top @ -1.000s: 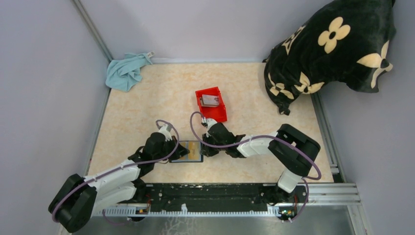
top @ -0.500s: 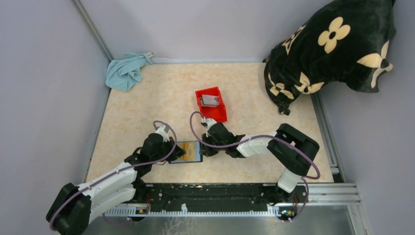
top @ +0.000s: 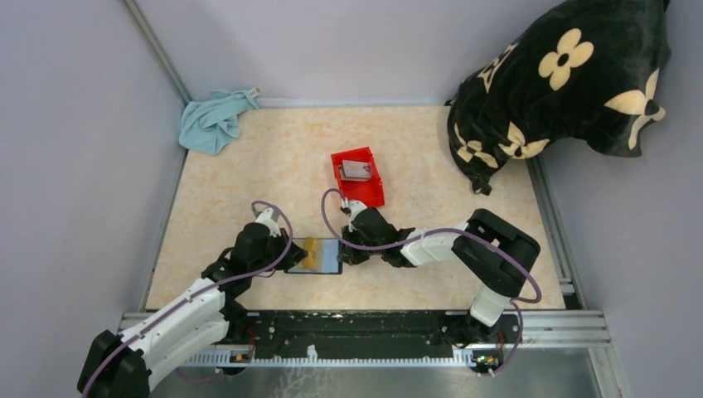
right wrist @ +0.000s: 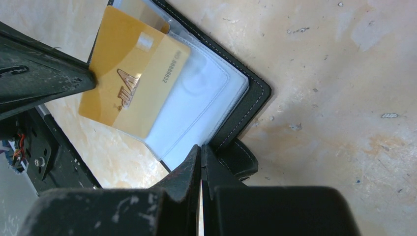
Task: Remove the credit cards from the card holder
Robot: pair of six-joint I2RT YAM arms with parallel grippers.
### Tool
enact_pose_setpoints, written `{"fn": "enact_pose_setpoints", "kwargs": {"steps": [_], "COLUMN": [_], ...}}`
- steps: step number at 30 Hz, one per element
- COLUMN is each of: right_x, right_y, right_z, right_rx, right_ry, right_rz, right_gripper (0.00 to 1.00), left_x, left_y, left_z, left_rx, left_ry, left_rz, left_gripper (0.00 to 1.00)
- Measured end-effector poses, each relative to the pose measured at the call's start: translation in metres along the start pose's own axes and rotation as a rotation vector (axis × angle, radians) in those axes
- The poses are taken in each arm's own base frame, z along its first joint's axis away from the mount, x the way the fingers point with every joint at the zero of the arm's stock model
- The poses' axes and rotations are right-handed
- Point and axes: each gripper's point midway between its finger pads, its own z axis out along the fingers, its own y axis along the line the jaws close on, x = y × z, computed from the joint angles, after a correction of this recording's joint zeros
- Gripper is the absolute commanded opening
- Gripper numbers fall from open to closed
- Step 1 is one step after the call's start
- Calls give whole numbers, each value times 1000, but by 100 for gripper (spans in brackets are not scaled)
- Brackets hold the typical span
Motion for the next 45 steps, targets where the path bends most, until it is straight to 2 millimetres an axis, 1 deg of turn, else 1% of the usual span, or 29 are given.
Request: {"fn": "enact_pose_setpoints", "kwargs": {"steps": [5, 9, 11, 13, 14, 15, 18, 19, 20, 23, 24, 26, 28, 31, 34, 37, 41, 45], "right_x": [-1, 3, 0, -6, -13, -16, -41, -51, -59, -89, -96, -106, -104, -91, -79, -77, -77, -69], "right_y": [0, -4, -4, -4, 1, 1, 13, 19, 23, 36, 37, 38, 38, 40, 44, 51, 59, 68], "right_z": [-1, -11, -18, -31, -43, -46, -74, -86, -97, -136, -147, -162, -168, -167, -166, -168, -172, -172], "right_rx": [1, 15, 13, 1, -18, -19, -85, -118, -145, -242, -259, -275, -280, -302, -332, -374, -430, -497], "right_ry": [-1, 5, -8, -45, -80, -92, -205, -255, -296, -438, -474, -518, -518, -465, -410, -380, -358, -317], "right_rz": [0, 2, 1, -1, -5, -5, -21, -26, -31, -58, -69, -106, -147, -218, -279, -334, -382, -406], "right_gripper": [0, 0, 0, 0, 0, 0, 0, 0, 4, 29, 37, 48, 56, 60, 60, 60, 59, 53], "left_x": [-12, -35, -48, -57, -60, -62, -58, -56, -54, -47, -45, -37, -30, -28, -28, -25, -19, -15], "left_y": [-3, -15, -23, -30, -34, -37, -47, -52, -57, -77, -83, -96, -108, -127, -143, -154, -160, -164], "left_z": [-7, -19, -25, -29, -30, -31, -30, -29, -29, -28, -28, -29, -33, -45, -58, -69, -79, -86], "left_rx": [-18, -4, 11, 25, 34, 45, 96, 126, 158, 273, 303, 381, 452, 559, 660, 747, 817, 865], "left_ry": [-29, -107, -145, -164, -169, -171, -145, -136, -125, -73, -57, -1, 52, 85, 99, 116, 147, 167], "left_rz": [-5, -13, -13, -13, -12, -12, -14, -13, -11, 4, 13, 38, 64, 118, 173, 217, 249, 268], "left_gripper": [0, 0, 0, 0, 0, 0, 0, 0, 0, 0, 0, 0, 0, 0, 0, 0, 0, 0]}}
